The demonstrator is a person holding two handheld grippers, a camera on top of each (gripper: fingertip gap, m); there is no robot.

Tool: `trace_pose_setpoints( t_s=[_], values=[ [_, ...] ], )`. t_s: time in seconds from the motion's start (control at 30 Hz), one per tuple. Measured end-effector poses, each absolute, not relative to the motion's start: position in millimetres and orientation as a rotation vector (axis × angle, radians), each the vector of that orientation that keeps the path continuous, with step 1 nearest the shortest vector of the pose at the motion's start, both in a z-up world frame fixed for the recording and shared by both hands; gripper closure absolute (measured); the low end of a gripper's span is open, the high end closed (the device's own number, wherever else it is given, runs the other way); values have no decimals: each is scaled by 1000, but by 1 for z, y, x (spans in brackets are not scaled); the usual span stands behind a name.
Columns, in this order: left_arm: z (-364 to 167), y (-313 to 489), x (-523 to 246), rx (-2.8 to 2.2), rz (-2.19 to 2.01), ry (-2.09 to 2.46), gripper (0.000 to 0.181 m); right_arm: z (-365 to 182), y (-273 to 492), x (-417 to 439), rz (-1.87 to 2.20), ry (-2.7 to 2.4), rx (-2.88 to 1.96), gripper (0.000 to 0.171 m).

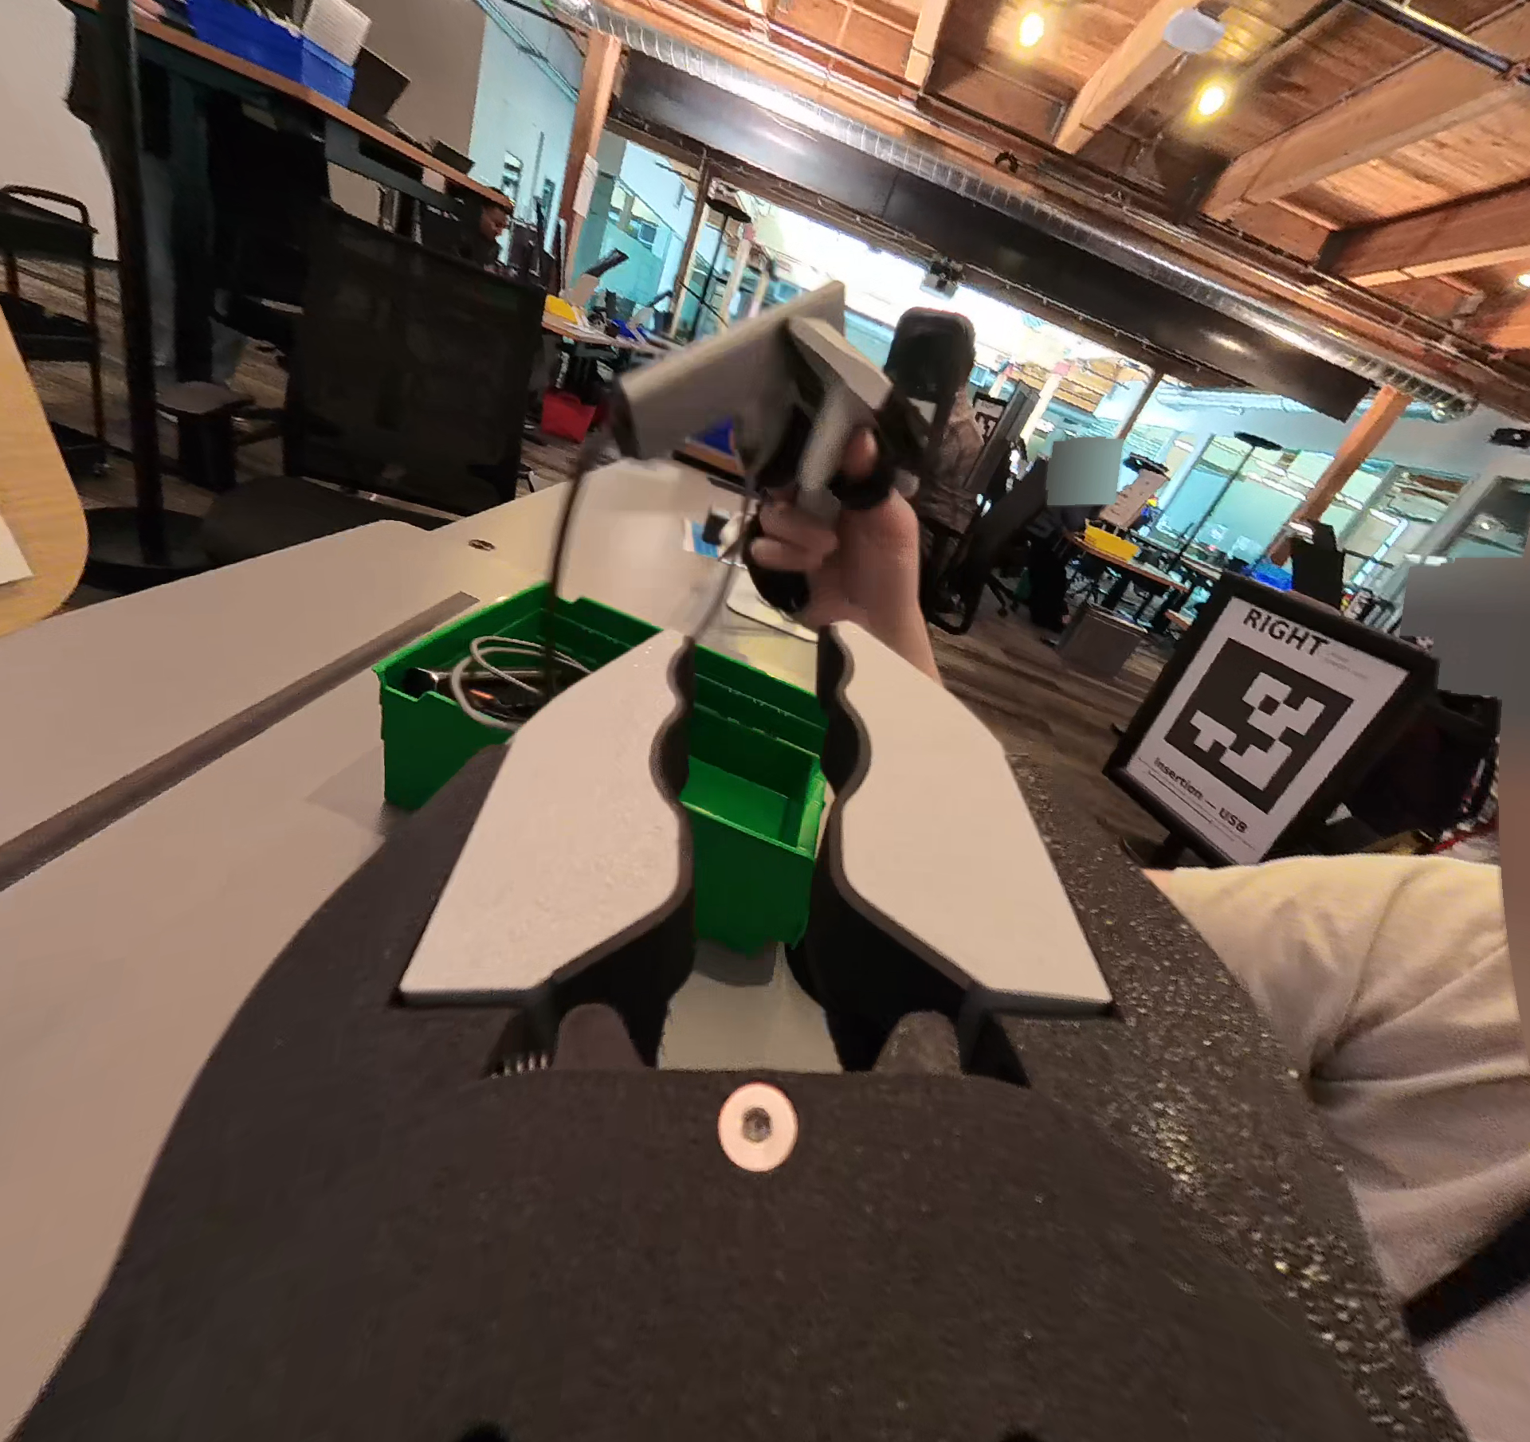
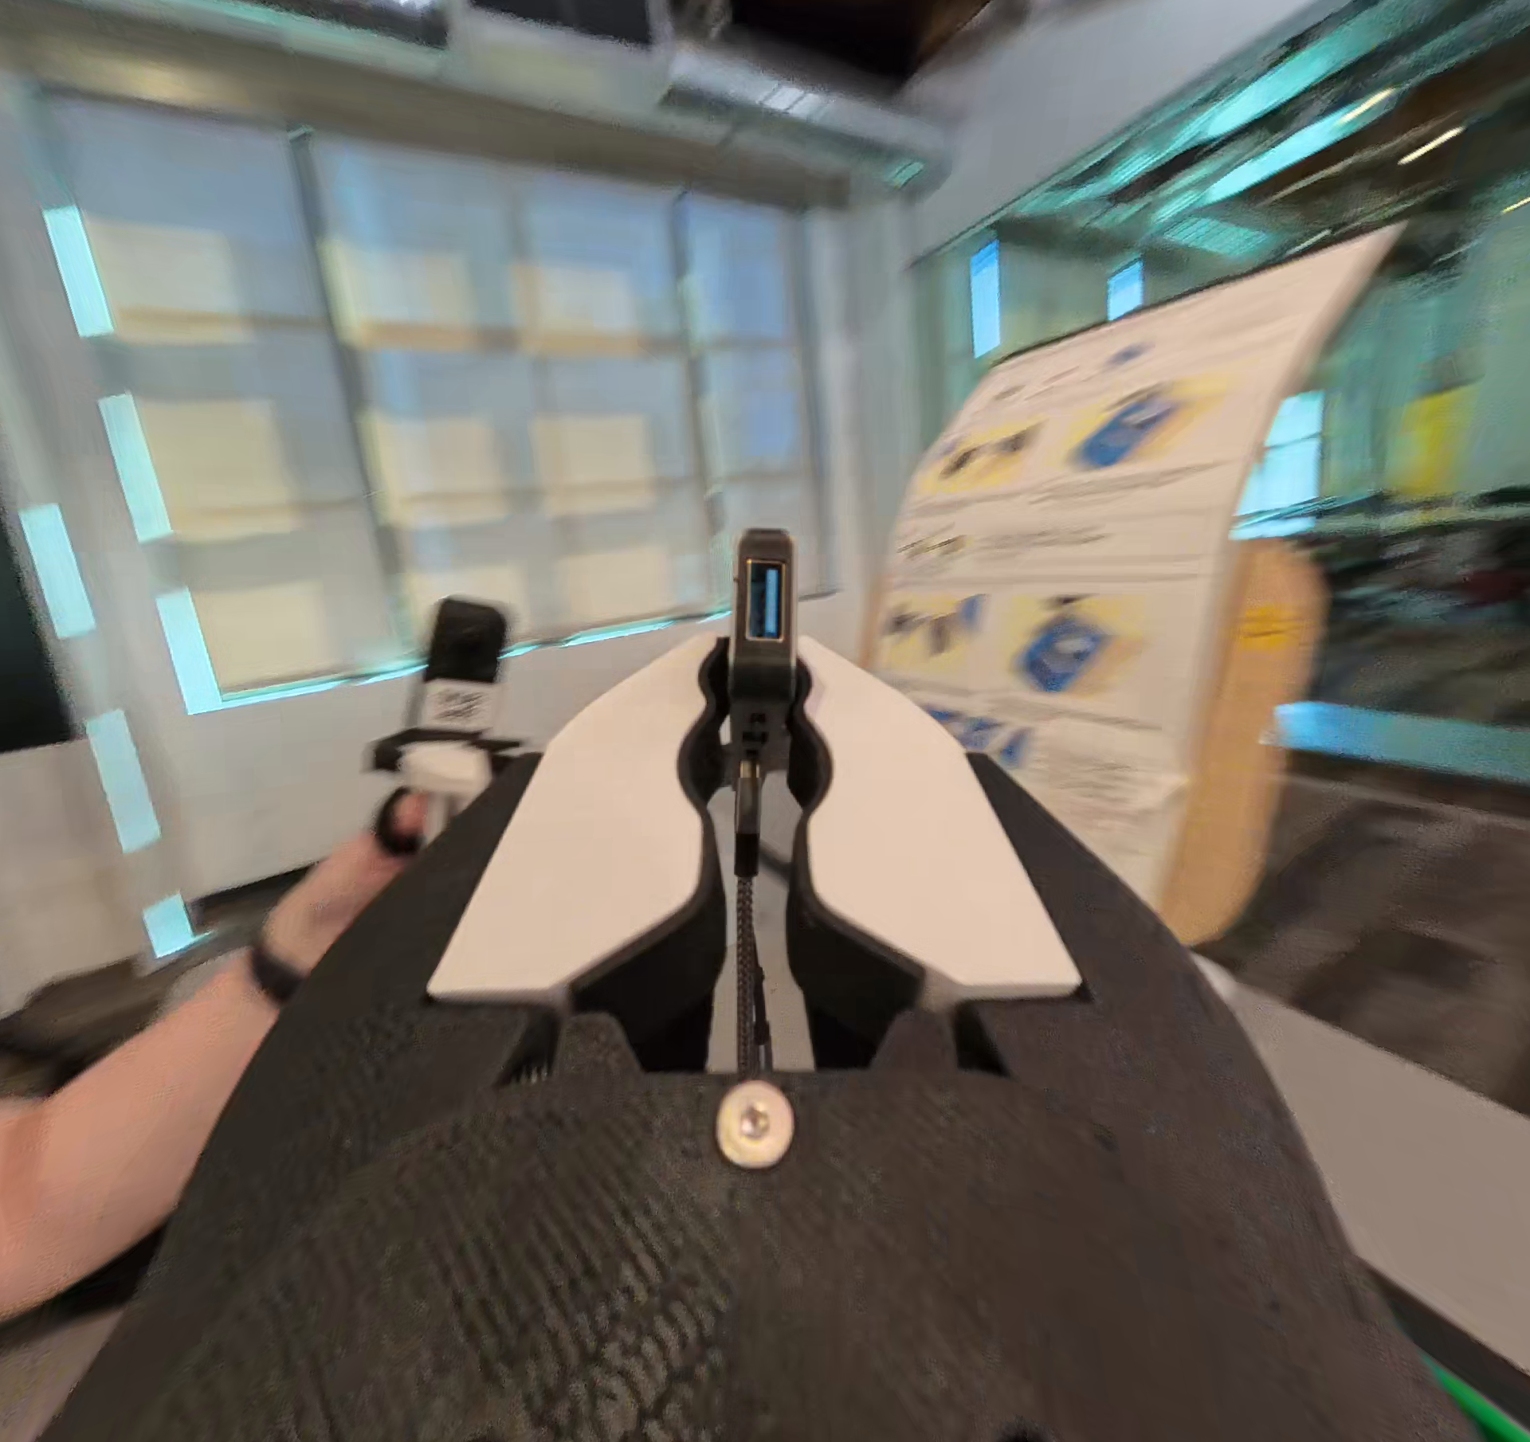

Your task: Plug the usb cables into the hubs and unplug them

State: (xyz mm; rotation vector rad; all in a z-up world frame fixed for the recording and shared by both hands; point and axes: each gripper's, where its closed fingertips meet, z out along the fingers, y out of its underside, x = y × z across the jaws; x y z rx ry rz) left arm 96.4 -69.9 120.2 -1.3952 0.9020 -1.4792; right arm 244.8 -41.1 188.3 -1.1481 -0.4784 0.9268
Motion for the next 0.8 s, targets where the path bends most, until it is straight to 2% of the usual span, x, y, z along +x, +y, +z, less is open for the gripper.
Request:
trace_pose_setpoints(
  t_s=[0.13,0.23,0.37,0.5,0.7,0.8],
  values=[
    [119,-72,97,-1403,-1485,920,155,171,-17,338,639,-290,-1237,160],
    [117,-72,99,-1413,-1515,918,155,140,-3,374,603,-236,-1375,160],
    [114,-72,101,-1423,-1532,922,155,92,15,383,648,-252,-1576,160],
    [112,-74,103,-1434,-1527,940,156,18,42,379,589,-264,-1894,159],
    [110,-76,104,-1452,-1520,968,157,-4,44,401,802,14,-1968,158],
    [111,-77,102,-1451,-1531,968,157,-17,41,424,706,84,-2032,143]
  ],
)
